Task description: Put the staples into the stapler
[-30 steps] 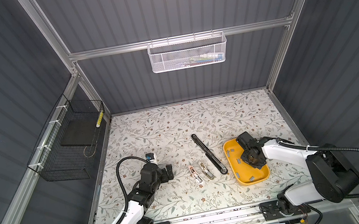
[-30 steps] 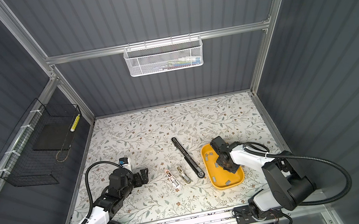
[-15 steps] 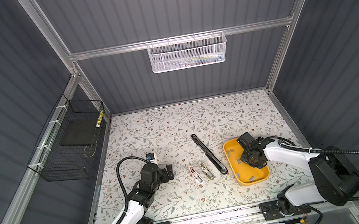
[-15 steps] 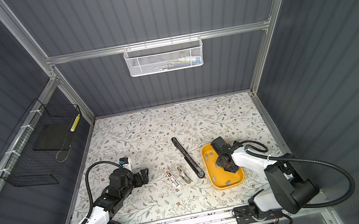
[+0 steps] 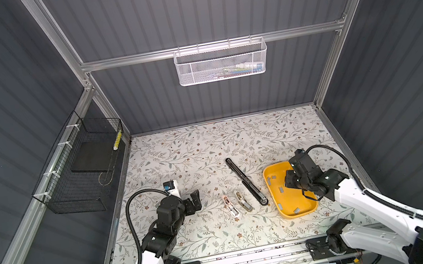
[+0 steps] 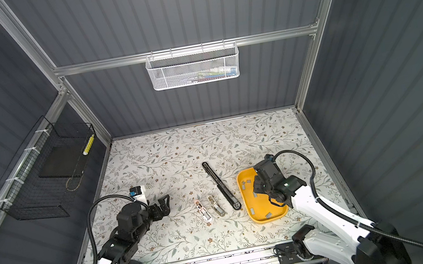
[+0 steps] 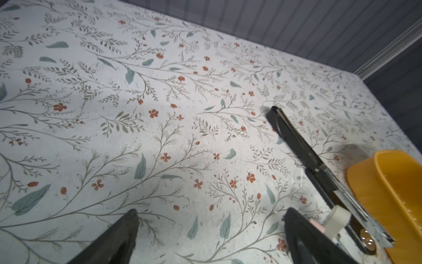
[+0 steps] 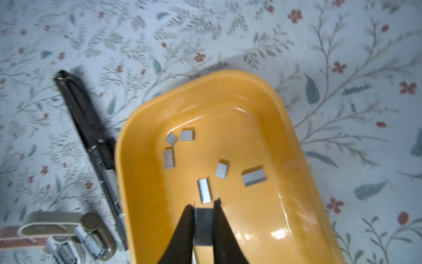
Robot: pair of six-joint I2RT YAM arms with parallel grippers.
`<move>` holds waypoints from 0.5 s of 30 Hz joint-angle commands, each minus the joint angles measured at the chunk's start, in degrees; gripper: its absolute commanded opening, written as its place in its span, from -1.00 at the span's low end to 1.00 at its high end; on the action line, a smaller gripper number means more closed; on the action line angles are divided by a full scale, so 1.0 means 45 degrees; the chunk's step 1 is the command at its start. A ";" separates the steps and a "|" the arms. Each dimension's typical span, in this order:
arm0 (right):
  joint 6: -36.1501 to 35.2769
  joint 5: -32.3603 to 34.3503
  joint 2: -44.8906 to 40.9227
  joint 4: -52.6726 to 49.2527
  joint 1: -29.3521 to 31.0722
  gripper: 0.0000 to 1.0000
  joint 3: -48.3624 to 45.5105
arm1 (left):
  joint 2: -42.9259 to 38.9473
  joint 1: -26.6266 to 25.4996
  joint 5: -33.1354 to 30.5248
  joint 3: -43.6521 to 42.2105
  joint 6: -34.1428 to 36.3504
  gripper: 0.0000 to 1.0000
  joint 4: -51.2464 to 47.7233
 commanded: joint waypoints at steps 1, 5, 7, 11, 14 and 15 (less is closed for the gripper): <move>-0.1938 0.0032 -0.0639 0.1640 0.0808 -0.62 -0.0883 | -0.1185 0.0010 0.0443 -0.0338 -0.0427 0.99 -0.1343; -0.2393 -0.0279 -0.1413 0.3189 0.1739 -0.63 -0.2077 | -0.2244 0.0002 0.2053 -0.0785 -0.0295 0.99 -0.0939; -0.2403 -0.1095 -0.1672 0.3800 0.1967 -0.65 -0.2437 | -0.2415 0.0014 0.2168 -0.0821 -0.0313 0.99 -0.1036; -0.2337 -0.1550 -0.1597 0.4328 0.3088 -0.67 -0.2240 | -0.2172 0.0008 0.2632 -0.0821 -0.0204 1.00 -0.0726; -0.2228 -0.1379 -0.0781 0.5052 0.4078 -0.67 -0.1875 | -0.1643 0.0015 0.2970 -0.0797 -0.0091 0.99 -0.0401; -0.2208 -0.1387 -0.0350 0.5389 0.4343 -0.67 -0.1729 | -0.1443 0.0023 0.3124 -0.0777 -0.0050 0.99 -0.0265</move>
